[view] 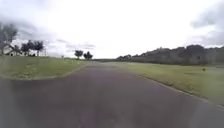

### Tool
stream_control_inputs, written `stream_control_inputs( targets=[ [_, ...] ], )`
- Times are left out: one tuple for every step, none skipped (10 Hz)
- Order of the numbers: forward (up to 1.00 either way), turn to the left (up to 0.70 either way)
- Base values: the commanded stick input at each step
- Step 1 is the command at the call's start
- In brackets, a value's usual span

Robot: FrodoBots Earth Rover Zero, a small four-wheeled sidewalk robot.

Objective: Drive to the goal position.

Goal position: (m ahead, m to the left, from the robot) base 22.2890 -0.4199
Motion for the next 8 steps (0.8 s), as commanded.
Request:
stream_control_inputs(
  targets=[
    [0.70, 0.00],
    [0.70, 0.00],
    [0.70, 0.00],
    [0.70, 0.00],
    [0.70, 0.00],
    [0.70, 0.00],
    [0.70, 0.00],
    [0.70, 0.00]
  ],
)
